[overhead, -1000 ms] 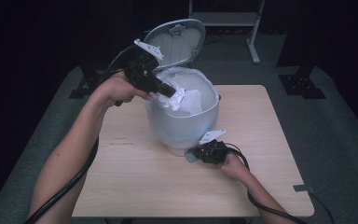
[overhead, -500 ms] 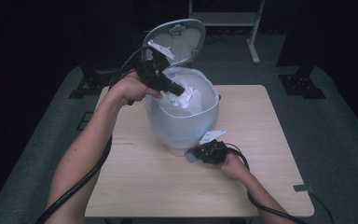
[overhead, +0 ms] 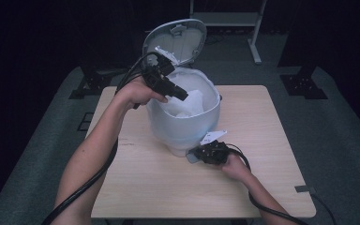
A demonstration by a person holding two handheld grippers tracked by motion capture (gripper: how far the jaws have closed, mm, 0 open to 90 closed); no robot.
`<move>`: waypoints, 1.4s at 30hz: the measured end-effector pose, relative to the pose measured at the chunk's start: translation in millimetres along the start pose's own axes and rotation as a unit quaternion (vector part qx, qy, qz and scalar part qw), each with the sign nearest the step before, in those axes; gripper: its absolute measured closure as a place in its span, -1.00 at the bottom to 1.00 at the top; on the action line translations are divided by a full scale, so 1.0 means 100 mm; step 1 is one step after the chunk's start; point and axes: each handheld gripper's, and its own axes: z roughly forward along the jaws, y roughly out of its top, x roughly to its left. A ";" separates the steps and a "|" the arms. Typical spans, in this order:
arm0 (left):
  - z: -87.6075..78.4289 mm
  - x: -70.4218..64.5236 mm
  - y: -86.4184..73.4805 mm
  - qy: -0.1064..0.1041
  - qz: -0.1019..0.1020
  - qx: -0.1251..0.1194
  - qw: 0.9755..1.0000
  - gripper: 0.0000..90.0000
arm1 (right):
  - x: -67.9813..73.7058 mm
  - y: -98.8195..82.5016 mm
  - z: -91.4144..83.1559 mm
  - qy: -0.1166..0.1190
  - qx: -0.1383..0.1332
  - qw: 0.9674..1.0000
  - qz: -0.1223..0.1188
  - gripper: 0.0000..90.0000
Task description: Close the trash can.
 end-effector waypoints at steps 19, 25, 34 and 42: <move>-0.28 -0.20 -0.32 -0.006 0.004 -0.033 0.999 0.51 | 0.02 0.01 0.00 -0.007 0.003 1.000 0.003 0.71; -0.44 -0.27 -0.49 0.004 0.003 -0.043 0.999 0.47 | 0.03 0.00 0.00 -0.013 -0.001 1.000 0.000 0.71; -0.64 -0.28 -0.78 0.018 -0.009 -0.056 0.998 0.41 | 0.05 0.01 0.00 -0.018 0.001 1.000 -0.001 0.71; -0.71 -0.25 -1.14 0.040 -0.031 -0.058 0.997 0.23 | 0.06 0.01 -0.01 -0.021 0.005 1.000 0.002 0.70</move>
